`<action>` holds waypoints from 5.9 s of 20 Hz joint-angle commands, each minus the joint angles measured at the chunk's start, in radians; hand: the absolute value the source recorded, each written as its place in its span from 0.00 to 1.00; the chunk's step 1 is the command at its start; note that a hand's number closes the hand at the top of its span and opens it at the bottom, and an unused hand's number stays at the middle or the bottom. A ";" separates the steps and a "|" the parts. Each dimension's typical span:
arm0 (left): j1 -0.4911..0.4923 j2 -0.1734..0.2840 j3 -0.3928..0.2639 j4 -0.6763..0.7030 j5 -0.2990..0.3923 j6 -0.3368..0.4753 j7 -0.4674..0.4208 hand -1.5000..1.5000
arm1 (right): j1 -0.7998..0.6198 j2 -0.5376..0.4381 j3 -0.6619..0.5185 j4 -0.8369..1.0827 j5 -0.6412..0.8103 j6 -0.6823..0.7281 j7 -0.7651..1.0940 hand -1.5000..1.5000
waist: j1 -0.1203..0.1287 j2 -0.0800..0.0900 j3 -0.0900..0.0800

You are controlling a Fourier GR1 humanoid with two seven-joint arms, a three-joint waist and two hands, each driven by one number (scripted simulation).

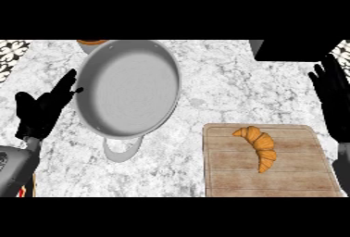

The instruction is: Pick the croissant from the cutting board and place it in the pot

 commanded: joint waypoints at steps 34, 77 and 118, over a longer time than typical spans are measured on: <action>0.256 -0.039 0.068 -0.205 -0.168 0.195 0.062 0.50 | 0.029 -0.490 0.249 -0.164 0.431 0.612 0.319 0.00 | 0.037 0.045 0.017; 0.369 -0.236 0.240 -0.315 -0.374 0.041 0.098 0.50 | -0.224 0.129 0.291 0.317 0.951 0.924 0.457 0.00 | 0.006 0.039 0.019; 0.210 -0.298 0.260 -0.186 -0.455 -0.045 0.089 0.50 | -0.864 0.490 0.881 0.080 1.193 0.205 1.054 1.00 | 0.100 0.040 0.015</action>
